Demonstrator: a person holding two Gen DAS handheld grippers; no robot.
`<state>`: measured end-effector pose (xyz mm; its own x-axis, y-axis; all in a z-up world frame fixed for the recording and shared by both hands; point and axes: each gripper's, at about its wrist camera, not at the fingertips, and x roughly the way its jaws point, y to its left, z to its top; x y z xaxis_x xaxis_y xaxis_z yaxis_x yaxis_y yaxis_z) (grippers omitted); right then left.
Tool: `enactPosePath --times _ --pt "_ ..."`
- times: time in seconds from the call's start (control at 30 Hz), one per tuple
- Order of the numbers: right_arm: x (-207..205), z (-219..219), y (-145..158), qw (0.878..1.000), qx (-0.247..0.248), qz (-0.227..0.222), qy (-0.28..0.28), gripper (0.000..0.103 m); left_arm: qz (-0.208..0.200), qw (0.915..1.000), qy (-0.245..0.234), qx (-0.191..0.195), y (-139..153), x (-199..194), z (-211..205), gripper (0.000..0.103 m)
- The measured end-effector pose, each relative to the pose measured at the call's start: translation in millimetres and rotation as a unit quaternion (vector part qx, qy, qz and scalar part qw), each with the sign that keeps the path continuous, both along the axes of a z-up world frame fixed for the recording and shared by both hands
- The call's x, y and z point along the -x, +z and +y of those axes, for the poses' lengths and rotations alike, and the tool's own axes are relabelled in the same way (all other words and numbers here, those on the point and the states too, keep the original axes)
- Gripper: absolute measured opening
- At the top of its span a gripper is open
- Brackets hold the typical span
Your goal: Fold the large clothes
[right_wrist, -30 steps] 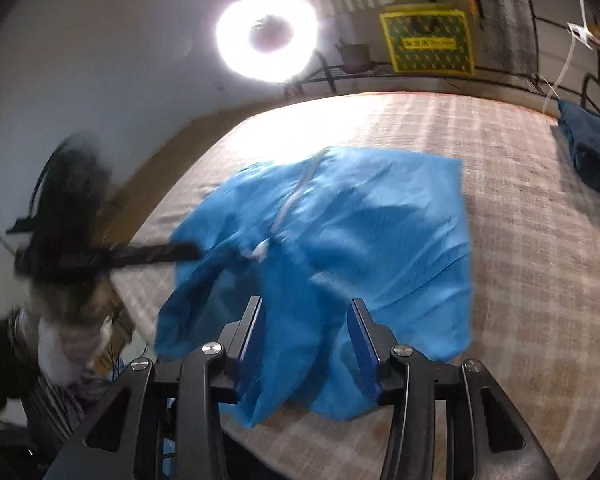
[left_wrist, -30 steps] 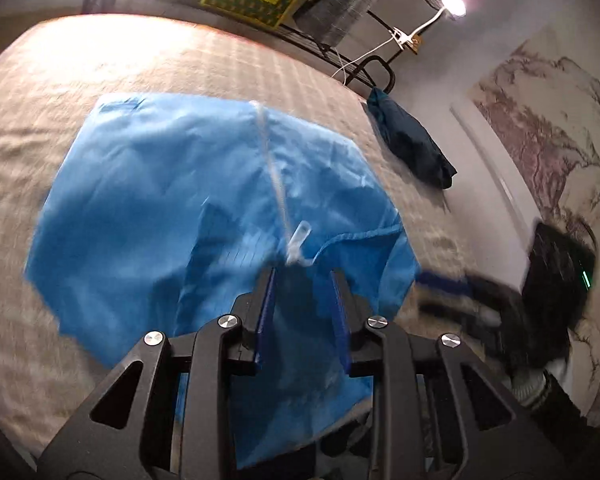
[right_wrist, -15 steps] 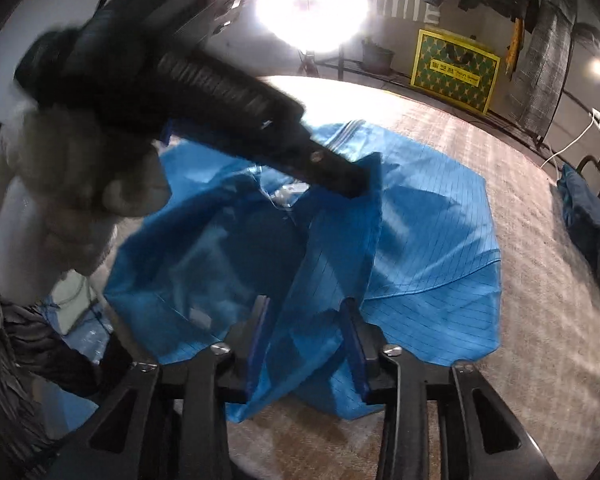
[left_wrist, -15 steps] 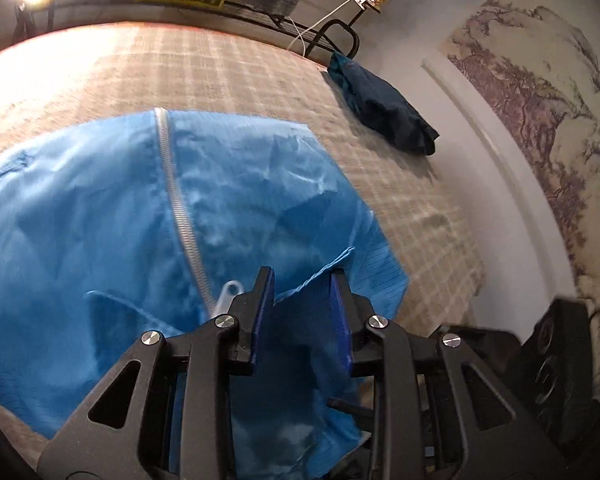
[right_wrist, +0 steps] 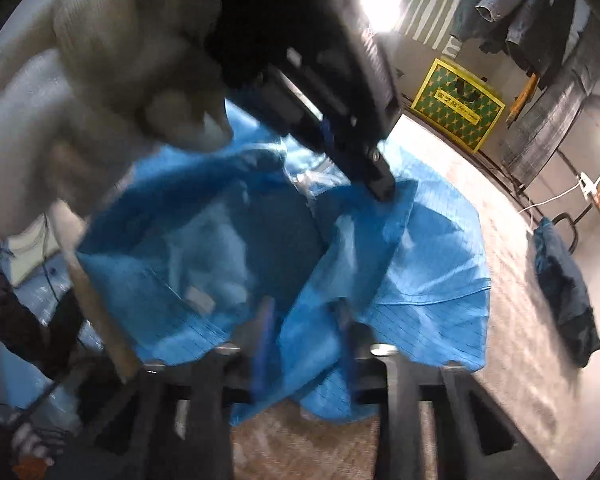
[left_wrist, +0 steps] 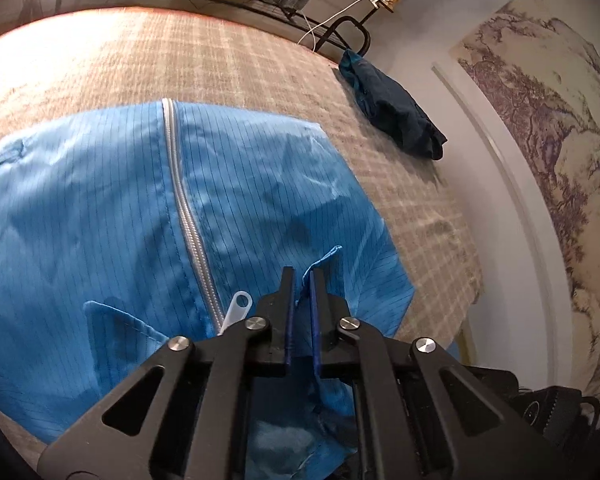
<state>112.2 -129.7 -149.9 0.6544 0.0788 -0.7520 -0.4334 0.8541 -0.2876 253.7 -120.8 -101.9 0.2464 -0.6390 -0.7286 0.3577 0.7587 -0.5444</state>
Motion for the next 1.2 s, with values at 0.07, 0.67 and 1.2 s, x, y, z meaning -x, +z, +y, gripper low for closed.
enactPosePath --times 0.07,0.67,1.2 --pt "0.8 -2.6 1.4 1.0 -0.003 -0.001 -0.003 0.008 0.003 1.0 0.0 -0.002 0.2 1.1 2.7 0.012" --pt "7.7 -12.7 12.6 1.0 -0.014 -0.008 0.024 0.022 0.036 0.9972 0.058 0.03 -7.6 -12.3 41.3 0.0" --pt "-60.7 -124.3 74.7 0.974 -0.198 -0.048 -0.097 0.042 -0.023 0.9846 0.173 0.006 17.4 -11.9 154.7 0.017"
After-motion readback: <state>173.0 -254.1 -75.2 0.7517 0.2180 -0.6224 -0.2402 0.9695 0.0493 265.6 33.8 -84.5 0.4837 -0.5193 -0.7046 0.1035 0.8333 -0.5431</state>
